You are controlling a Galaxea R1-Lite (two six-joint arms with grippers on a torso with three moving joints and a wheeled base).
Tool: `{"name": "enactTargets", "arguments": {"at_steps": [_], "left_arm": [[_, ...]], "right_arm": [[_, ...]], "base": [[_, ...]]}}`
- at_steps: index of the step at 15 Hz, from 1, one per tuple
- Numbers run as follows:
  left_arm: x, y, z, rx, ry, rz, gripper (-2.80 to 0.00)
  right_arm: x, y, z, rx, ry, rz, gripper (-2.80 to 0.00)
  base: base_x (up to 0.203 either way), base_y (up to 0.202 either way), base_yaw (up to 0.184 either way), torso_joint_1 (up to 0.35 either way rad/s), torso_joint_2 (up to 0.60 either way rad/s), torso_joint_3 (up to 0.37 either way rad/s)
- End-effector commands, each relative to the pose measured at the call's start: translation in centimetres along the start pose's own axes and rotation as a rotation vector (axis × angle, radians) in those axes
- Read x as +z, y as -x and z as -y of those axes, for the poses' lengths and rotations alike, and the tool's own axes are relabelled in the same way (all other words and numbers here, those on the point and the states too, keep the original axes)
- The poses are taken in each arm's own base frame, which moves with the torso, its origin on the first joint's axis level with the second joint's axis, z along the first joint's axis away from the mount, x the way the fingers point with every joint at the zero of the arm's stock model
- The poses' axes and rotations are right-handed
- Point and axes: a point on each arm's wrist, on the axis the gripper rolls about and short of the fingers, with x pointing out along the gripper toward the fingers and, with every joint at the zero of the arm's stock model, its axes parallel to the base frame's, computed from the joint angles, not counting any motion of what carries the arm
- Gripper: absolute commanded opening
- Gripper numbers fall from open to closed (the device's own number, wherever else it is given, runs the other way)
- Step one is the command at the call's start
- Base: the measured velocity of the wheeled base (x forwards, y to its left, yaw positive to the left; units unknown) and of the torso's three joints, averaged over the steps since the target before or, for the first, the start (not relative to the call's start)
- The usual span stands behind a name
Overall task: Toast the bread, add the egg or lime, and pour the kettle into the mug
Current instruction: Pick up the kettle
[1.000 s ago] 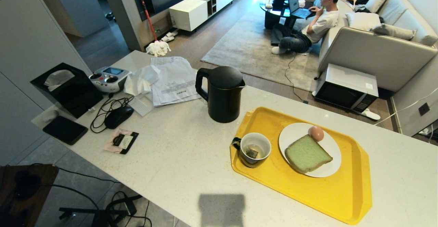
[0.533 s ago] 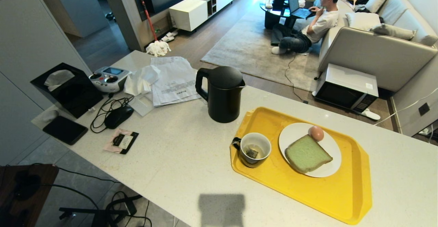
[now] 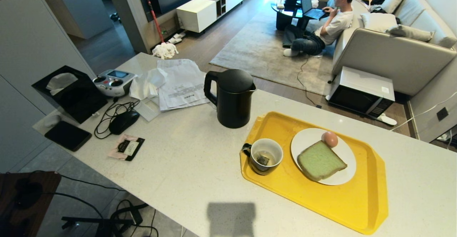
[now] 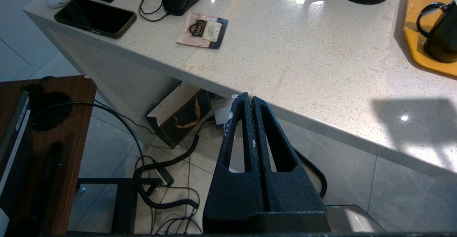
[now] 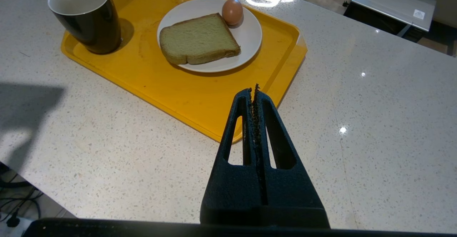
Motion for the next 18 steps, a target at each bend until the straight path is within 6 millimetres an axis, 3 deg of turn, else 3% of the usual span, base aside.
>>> {"name": "enactTargets", "arguments": {"at_steps": [1,18], "left_arm": [[0.00,0.00,0.00,0.001,-0.001,0.000,-2.80],[0.00,0.00,0.00,0.001,0.001,0.000,-2.80]], "right_arm": [[-0.04,-0.02,0.00,0.001,0.000,-0.003,-2.80],[-0.04,-0.02,0.00,0.001,0.000,-0.003,-2.80]], "base": [[0.000,0.000,0.000,0.000,0.00,0.000],[0.000,0.000,0.000,0.000,0.00,0.000]]}}
